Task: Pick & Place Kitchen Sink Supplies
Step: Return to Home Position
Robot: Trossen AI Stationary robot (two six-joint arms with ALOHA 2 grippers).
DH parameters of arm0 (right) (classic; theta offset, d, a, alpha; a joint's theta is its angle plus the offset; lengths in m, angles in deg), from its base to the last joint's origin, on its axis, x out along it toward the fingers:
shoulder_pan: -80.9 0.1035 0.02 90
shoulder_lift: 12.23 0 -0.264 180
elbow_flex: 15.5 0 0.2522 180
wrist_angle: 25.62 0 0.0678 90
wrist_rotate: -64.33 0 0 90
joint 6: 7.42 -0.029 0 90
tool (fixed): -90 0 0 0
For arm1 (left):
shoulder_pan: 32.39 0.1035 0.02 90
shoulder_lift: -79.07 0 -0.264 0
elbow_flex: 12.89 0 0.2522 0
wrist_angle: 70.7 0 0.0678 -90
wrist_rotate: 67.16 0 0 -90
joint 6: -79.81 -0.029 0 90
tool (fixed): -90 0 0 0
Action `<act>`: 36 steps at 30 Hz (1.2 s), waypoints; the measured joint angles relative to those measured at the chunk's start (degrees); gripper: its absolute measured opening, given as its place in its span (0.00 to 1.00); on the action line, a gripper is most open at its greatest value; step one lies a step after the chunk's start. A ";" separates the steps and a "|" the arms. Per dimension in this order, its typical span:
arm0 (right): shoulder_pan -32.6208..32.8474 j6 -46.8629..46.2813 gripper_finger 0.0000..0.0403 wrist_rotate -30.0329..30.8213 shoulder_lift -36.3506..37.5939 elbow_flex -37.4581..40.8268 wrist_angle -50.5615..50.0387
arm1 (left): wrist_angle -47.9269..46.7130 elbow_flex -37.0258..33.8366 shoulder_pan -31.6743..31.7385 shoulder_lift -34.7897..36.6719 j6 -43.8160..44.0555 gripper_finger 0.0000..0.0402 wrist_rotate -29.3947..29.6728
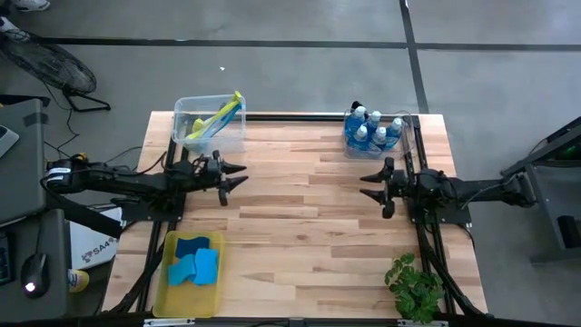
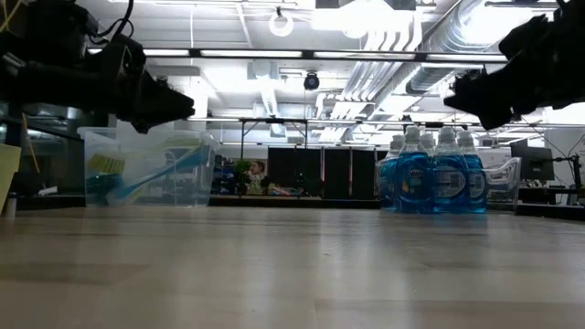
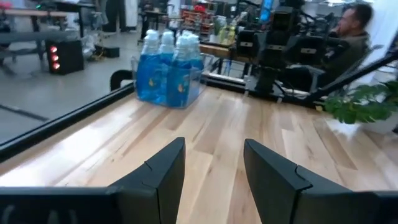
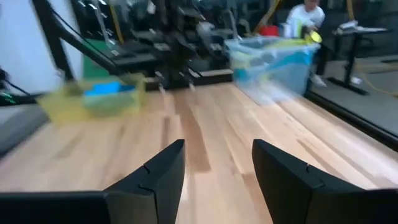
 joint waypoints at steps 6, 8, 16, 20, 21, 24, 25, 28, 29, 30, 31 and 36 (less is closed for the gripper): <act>0.00 1.35 0.45 1.09 0.05 0.00 -1.36 | 3.41 -0.07 0.00 1.32 -2.49 0.40 -6.76; 0.02 1.35 0.45 0.75 0.02 0.00 -1.34 | 4.77 -0.07 -0.02 3.53 -2.53 0.40 -10.27; 0.02 -8.07 0.45 0.10 0.02 0.00 -4.15 | -7.66 -0.09 -0.02 15.15 0.00 0.40 -10.17; 0.02 -11.29 0.45 0.13 -0.37 0.00 -5.26 | -16.36 -0.09 -0.01 21.79 -0.80 0.40 -4.67; 0.02 -11.51 0.45 -0.03 -0.43 0.00 -5.37 | -18.33 -0.09 0.02 23.55 -1.42 0.40 -4.30; 0.02 -9.48 0.45 -0.94 -0.41 0.00 -5.45 | -24.30 -0.09 -0.02 28.79 -3.29 0.40 -4.35; 0.02 -8.58 0.45 -1.56 -0.41 0.00 -5.57 | -26.89 -0.09 -0.02 30.56 -3.69 0.40 -3.88; 0.02 -6.15 0.45 -1.90 -0.41 0.02 -5.60 | -33.44 -0.09 -0.01 36.63 -4.15 0.40 -2.43; 0.00 -5.59 0.45 -1.92 -0.41 0.02 -5.61 | -34.94 -0.09 0.00 38.82 -4.50 0.40 -2.42; 0.02 -5.39 0.45 -1.96 -0.41 0.02 -5.61 | -36.55 -0.09 0.00 41.06 -4.85 0.40 -2.64; 0.00 -5.37 0.45 -1.94 -0.41 0.02 -5.61 | -38.31 -0.09 0.00 43.23 -5.17 0.40 -3.06; 0.00 -5.67 0.45 -1.96 -0.41 0.02 -5.59 | -44.99 0.37 0.00 48.68 -6.45 0.40 -5.71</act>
